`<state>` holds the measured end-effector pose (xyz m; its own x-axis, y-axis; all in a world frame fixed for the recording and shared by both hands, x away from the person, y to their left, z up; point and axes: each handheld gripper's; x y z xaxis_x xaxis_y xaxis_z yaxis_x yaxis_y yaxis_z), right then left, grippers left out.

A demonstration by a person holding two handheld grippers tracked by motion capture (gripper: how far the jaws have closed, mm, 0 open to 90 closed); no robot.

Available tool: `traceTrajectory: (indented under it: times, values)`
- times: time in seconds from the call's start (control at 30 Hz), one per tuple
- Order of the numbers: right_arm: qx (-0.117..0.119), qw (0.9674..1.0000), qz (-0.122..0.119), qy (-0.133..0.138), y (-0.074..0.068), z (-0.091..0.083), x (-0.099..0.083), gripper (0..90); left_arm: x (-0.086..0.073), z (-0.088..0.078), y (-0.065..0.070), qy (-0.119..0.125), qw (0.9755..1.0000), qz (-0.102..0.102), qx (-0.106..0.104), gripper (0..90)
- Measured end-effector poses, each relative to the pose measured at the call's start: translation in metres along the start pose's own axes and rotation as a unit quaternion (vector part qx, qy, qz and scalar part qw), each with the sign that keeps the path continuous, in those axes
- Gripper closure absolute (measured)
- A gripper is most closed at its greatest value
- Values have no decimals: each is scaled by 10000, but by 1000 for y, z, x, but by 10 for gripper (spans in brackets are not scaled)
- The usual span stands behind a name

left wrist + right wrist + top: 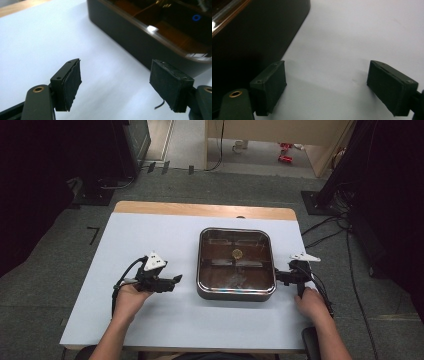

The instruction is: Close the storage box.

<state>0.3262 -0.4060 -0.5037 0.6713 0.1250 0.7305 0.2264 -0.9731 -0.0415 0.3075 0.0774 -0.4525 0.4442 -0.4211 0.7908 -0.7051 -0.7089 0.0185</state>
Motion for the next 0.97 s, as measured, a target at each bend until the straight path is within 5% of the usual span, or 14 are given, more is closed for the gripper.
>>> traceTrajectory:
  times: [0.23,0.43,0.53,0.7,0.97]
  values:
    - [0,10000,4,-1,0,0,0,155,-26,8,5,-244,9995,-161,123,251]
    - [1,10000,5,-1,0,0,0,155,-32,16,16,-459,9988,-169,22,222]
    - [0,10000,1,-2,0,0,0,155,-34,23,19,-641,9976,-209,163,220]
    - [-1,10000,2,-2,0,0,0,155,-40,26,22,-506,9987,-38,103,130]
    - [-1,10000,1,-1,0,0,0,155,-40,26,23,-505,9986,-6,147,128]
Point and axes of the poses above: each handheld gripper's, and its own axes: z roughly forward along the jaws, x roughly out of its top, y roughly to its right
